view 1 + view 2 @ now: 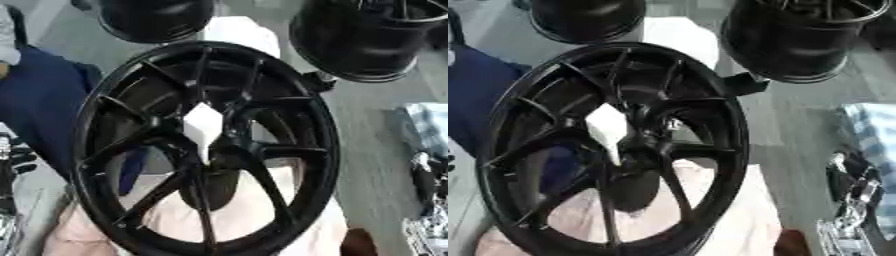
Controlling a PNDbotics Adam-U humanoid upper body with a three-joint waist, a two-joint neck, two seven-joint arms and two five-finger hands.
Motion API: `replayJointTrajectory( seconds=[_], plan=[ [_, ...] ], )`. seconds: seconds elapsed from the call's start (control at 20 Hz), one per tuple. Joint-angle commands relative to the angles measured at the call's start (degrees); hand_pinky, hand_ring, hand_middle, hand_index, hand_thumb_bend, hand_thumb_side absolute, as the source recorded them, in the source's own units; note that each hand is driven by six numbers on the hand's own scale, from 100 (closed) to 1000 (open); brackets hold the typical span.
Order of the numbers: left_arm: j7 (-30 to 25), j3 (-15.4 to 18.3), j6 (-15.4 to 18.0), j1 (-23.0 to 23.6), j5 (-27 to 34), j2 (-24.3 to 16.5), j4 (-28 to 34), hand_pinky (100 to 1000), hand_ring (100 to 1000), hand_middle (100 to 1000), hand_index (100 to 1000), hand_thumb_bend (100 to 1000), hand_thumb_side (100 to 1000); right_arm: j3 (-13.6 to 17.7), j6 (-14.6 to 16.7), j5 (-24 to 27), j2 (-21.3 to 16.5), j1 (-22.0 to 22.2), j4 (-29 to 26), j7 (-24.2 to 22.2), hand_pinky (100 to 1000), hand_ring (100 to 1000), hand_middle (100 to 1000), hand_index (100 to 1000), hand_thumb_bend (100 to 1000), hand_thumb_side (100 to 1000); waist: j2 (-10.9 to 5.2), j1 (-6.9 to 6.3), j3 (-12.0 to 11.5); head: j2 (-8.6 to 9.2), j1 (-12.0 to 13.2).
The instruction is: Pull the pin out of the wheel hub.
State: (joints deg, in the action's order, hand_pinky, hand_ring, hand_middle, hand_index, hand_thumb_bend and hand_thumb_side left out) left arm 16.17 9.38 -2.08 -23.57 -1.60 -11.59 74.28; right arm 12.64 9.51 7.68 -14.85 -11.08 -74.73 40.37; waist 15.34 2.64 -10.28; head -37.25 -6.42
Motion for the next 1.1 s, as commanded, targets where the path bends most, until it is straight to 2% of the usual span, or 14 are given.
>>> replayJointTrajectory(
  seconds=[0.05,0.45,0.65,0.85,1.1],
  plan=[
    [-0.12,0.03,0.05,-0.80,-0.24,-1.46,1.29,611,596,519,710,100,916,0.22,0.08,0.26,-1.68,-0.28,-0.53,0.05,699,705,589,727,177,415,-0.81,-0.09,-0.06,-0.03,0.20],
    [-0.05,0.10,0.03,-0.85,-0.15,-1.39,1.20,611,595,520,710,100,918,0.40,0.27,0.31,-1.87,-0.54,-1.11,0.08,700,710,593,729,179,408,-0.76,-0.02,-0.52,0.19,0.61],
    [0.15,0.24,0.05,-1.05,0.26,-1.37,0.88,611,595,520,710,100,920,0.45,0.18,-1.85,-3.36,-1.63,-5.26,-1.86,706,732,618,745,185,370,-0.72,0.14,-1.21,0.17,1.61],
    [0.10,0.20,0.05,-0.78,0.25,-1.75,0.66,611,595,520,710,100,921,-0.93,-0.04,-5.52,-8.27,-3.21,-11.59,-5.70,727,766,665,769,211,267,-1.25,0.59,-1.33,-0.77,1.55],
    [0.00,0.13,-0.04,-0.29,-0.24,-2.78,0.48,611,594,520,710,100,920,-6.42,2.52,-10.09,-15.63,-5.06,-19.04,-10.28,757,779,686,777,290,163,-2.02,1.81,-1.12,-1.84,1.37]
  ],
)
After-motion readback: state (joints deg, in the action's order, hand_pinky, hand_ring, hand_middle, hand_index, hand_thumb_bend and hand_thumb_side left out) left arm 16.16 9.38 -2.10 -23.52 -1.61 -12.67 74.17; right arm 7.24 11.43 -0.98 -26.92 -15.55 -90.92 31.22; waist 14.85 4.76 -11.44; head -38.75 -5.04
